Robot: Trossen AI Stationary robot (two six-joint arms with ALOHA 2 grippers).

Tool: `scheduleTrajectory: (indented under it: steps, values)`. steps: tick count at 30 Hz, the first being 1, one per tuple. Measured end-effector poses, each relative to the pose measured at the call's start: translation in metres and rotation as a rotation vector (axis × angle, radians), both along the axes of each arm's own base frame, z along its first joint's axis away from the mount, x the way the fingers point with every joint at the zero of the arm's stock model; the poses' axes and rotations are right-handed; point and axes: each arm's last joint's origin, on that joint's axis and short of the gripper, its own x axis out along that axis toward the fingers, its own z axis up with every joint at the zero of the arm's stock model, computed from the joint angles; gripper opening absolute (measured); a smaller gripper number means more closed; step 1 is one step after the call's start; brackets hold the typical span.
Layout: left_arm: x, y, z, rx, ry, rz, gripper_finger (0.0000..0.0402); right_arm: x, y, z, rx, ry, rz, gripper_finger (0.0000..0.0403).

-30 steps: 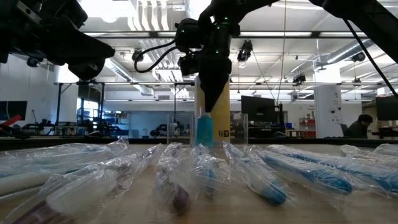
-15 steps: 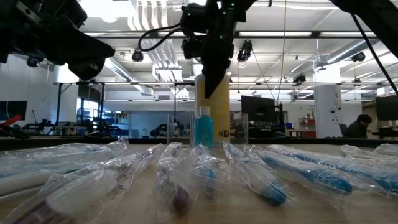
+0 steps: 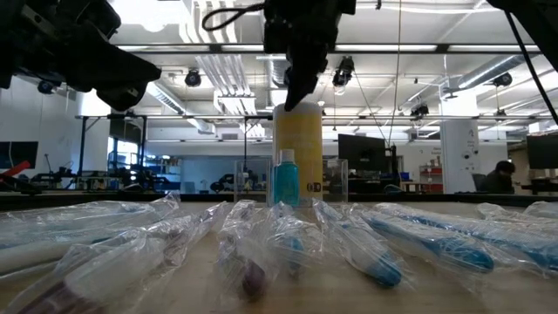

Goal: Pick & Place toothbrushing station
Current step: Put the blue mouthwash into the transparent organizer

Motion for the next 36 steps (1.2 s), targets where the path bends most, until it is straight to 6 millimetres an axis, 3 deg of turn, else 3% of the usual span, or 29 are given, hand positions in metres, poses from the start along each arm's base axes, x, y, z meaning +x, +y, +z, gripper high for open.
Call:
scheduleTrajectory:
  steps: [11, 17, 26, 29, 36]
  values:
    - [0.0, 0.0, 0.0, -0.026, 0.004, 0.0, 0.0044, -0.036, 0.009, 0.049, 0.007, -0.177, 0.066, 0.0201]
    - [-0.001, 0.0, -0.002, -0.013, -0.021, -0.003, 0.0044, -0.064, 0.019, 0.07, 0.014, -0.542, 0.139, 0.0201]
    - [-0.002, 0.0, 0.001, -0.022, -0.079, -0.024, 0.0044, -0.13, 0.038, 0.036, 0.038, -0.848, 0.077, 0.0187]
    - [-0.003, 0.0, 0.001, -0.018, -0.079, -0.022, 0.0044, -0.151, 0.043, 0.016, 0.059, -0.88, 0.055, 0.0165]
    - [-0.002, 0.0, 0.003, -0.042, -0.095, -0.014, 0.0042, -0.197, 0.055, -0.007, 0.075, -0.947, 0.036, 0.0092]
